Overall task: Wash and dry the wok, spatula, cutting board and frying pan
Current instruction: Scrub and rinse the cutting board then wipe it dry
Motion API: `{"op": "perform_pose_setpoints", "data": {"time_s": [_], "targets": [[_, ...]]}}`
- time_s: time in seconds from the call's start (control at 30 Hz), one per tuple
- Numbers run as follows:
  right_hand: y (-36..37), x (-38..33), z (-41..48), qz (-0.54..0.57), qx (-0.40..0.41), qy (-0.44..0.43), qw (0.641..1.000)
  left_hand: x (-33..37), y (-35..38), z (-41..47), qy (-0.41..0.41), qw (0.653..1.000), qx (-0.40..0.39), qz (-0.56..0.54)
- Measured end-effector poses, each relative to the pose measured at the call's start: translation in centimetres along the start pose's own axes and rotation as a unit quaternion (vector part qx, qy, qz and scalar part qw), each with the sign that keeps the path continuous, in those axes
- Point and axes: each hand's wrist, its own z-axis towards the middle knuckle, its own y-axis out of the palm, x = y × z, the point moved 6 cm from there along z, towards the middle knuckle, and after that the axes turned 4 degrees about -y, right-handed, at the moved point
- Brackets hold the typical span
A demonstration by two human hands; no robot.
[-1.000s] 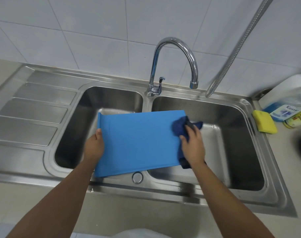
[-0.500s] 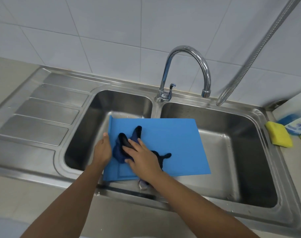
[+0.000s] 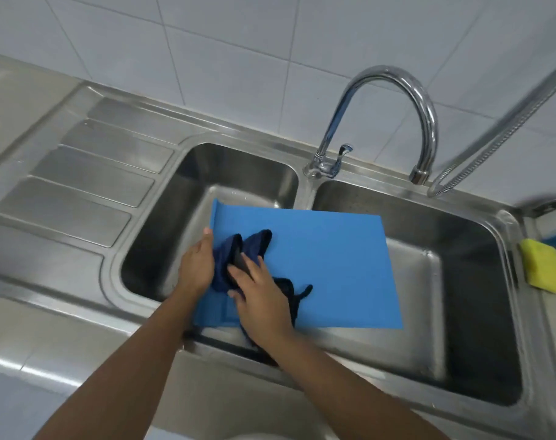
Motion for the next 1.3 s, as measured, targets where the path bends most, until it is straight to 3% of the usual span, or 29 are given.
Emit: {"op": "perform_pose_setpoints", "data": {"time_s": [0.1, 0.17, 0.27, 0.37, 0.43, 0.53, 0.73, 0.9, 1.0, 1.1, 1.2, 1.3], "targets": [[-1.7, 2.2, -4.3, -0.006, -0.006, -0.064, 0.998, 0.5, 0.0, -0.5, 0.032, 0.999, -0.005, 0.018], [-4.3, 5.1, -6.4, -0.034, 0.019, -0.053, 0.998, 0.8, -0.1, -0.8, 0.048, 0.998, 0.001, 0.033], [-9.8, 11.9, -9.3, -0.07, 0.098, 0.071, 0.99, 1.1, -0.2, -1.0, 0.048, 0.998, 0.008, 0.031], [-14.5, 17.6, -11.5, -0.062, 0.17, 0.225, 0.957, 1.1, -0.2, -1.0, 0.058, 0.998, 0.011, 0.033], [-15.1, 18.1, -11.6, -0.06, 0.188, 0.264, 0.944, 1.3, -0.2, -1.1, 0.064, 0.997, 0.011, 0.031], [-12.0, 14.2, -9.9, -0.062, 0.158, 0.214, 0.962, 1.5, -0.2, -1.3, 0.053, 0.999, 0.01, 0.007], [-2.5, 1.3, -2.7, -0.03, 0.039, 0.013, 0.999, 2.1, -0.2, -1.6, 0.039, 0.999, 0.009, -0.031], [-3.1, 2.4, 4.3, -0.053, 0.044, -0.019, 0.997, 1.3, -0.4, -1.7, 0.052, 0.998, 0.025, -0.015], [-5.7, 6.6, 6.4, -0.048, 0.073, 0.024, 0.996, 0.9, -0.1, -2.1, 0.047, 0.999, 0.021, 0.016], [-10.3, 13.4, 6.2, -0.066, 0.134, 0.125, 0.981, 0.8, -0.1, -2.3, 0.04, 0.999, 0.019, 0.023], [-14.8, 19.4, 2.1, -0.056, 0.19, 0.247, 0.949, 0.8, -0.1, -2.4, 0.03, 0.999, 0.016, 0.028], [-16.3, 19.9, -3.1, -0.065, 0.223, 0.296, 0.926, 1.2, 0.2, -2.2, 0.029, 0.999, 0.01, 0.036]]}}
